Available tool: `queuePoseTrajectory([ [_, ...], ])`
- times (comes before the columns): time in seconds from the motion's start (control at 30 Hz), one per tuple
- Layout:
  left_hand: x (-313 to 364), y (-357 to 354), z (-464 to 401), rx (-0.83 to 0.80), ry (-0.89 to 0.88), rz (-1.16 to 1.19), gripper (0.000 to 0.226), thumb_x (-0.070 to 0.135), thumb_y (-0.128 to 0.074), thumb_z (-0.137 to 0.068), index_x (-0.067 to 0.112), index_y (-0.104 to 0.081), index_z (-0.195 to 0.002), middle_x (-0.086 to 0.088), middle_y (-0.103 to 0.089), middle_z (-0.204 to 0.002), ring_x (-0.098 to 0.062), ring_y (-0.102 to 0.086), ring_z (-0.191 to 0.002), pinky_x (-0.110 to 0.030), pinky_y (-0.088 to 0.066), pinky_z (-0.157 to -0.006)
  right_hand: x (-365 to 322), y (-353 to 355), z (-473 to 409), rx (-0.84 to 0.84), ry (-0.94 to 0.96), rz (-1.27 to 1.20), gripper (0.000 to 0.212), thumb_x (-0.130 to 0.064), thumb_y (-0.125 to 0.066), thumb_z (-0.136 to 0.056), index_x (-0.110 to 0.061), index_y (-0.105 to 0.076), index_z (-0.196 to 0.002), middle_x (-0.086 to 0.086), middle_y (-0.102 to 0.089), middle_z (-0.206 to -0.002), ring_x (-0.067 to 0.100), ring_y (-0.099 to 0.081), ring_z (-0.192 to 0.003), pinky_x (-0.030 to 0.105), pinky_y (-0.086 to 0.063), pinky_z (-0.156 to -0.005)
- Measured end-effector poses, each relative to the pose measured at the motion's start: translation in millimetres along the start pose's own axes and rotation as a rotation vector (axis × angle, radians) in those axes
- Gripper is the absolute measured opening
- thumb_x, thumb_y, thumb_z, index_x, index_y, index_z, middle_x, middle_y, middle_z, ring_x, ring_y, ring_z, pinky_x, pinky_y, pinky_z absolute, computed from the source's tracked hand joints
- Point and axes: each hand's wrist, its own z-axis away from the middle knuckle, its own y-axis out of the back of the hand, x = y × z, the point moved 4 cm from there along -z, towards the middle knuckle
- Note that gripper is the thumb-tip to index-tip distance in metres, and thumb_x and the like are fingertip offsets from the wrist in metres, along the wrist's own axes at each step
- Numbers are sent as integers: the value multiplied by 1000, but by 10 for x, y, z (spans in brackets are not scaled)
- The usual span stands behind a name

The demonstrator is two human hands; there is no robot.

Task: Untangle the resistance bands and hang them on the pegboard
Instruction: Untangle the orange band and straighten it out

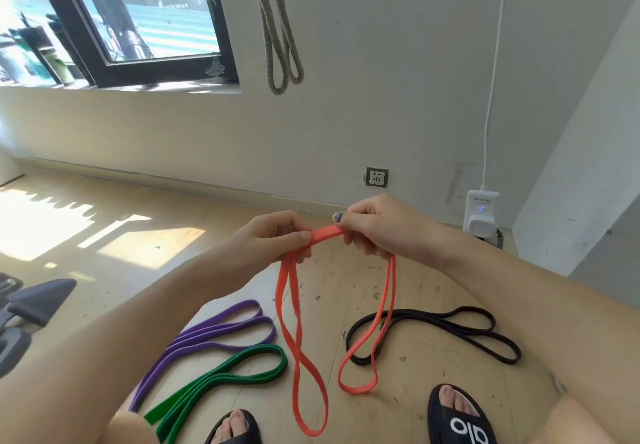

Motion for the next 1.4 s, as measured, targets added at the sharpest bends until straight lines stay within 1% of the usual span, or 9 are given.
queuePoseTrajectory([
  [0.07,19,-31,-11,-5,-15,15,16,18,-56,-102,9,-69,-97,-3,-67,-85,-15,-63,-82,-30,-56,-84,-34,-65,20,-58,2,0,44,-45,-51,-104,-12,-71,-84,-1,-64,-63,11,-49,-49,24,-41,-48],
  [0.17,53,-76,-30,-4,-23,23,15,18,-57,-101,10,-69,-99,1,-69,-83,-12,-64,-81,-25,-55,-80,-103,-133,38,-79,37,38,43,-43,-52,-105,-15,-68,-77,-4,-55,-58,9,-43,-48,22,-36,-47],
  [0.3,40,-65,-38,-29,-8,104,18,19,-51,-105,6,-64,-110,-15,-70,-98,-27,-69,-96,-36,-57,-96,-122,-98,5,-37,49,-79,40,-35,-57,-104,-11,-65,-72,-5,-45,-55,10,-34,-48,25,-27,-47],
  [0.4,26,-78,-60,-42,11,140,16,13,-49,-105,0,-54,-113,-20,-69,-104,-37,-69,-104,-41,-57,-99,-114,-102,11,-56,27,-142,39,-32,-57,-104,-10,-64,-72,-7,-41,-52,11,-30,-47,26,-23,-47],
  [0.67,36,-130,-97,-107,37,212,25,19,-53,-101,-5,-57,-110,-10,-70,-97,-26,-69,-98,-39,-56,-98,-151,-94,31,-79,35,-171,36,-27,-59,-102,-8,-64,-72,-5,-38,-50,12,-25,-46,29,-20,-49],
  [0.77,36,-143,-101,-135,43,182,19,16,-52,-103,1,-63,-100,-4,-70,-90,-19,-69,-90,-32,-57,-91,-154,-100,41,-87,36,-147,36,-28,-60,-102,-8,-65,-72,-5,-39,-50,11,-27,-46,27,-20,-48],
  [0.83,51,-146,-79,-135,44,152,25,16,-49,-104,-4,-65,-103,-3,-70,-89,-17,-68,-88,-27,-56,-89,-146,-98,40,-83,33,-135,36,-28,-60,-101,-7,-65,-73,-3,-39,-52,11,-27,-46,27,-21,-48],
  [1.17,26,-122,-11,-132,60,130,45,34,-55,-95,-7,-65,-110,-14,-76,-101,-25,-74,-101,-22,-56,-89,-146,-63,35,-32,38,-183,39,-30,-57,-104,-8,-64,-72,-7,-40,-50,10,-27,-45,25,-22,-46],
  [1.4,42,-16,-18,-18,-18,118,21,20,-57,-99,5,-71,-103,-8,-74,-98,-22,-72,-98,-23,-57,-85,-111,32,20,40,16,-231,41,-32,-56,-103,-12,-61,-68,-10,-38,-49,8,-28,-45,23,-24,-47],
])
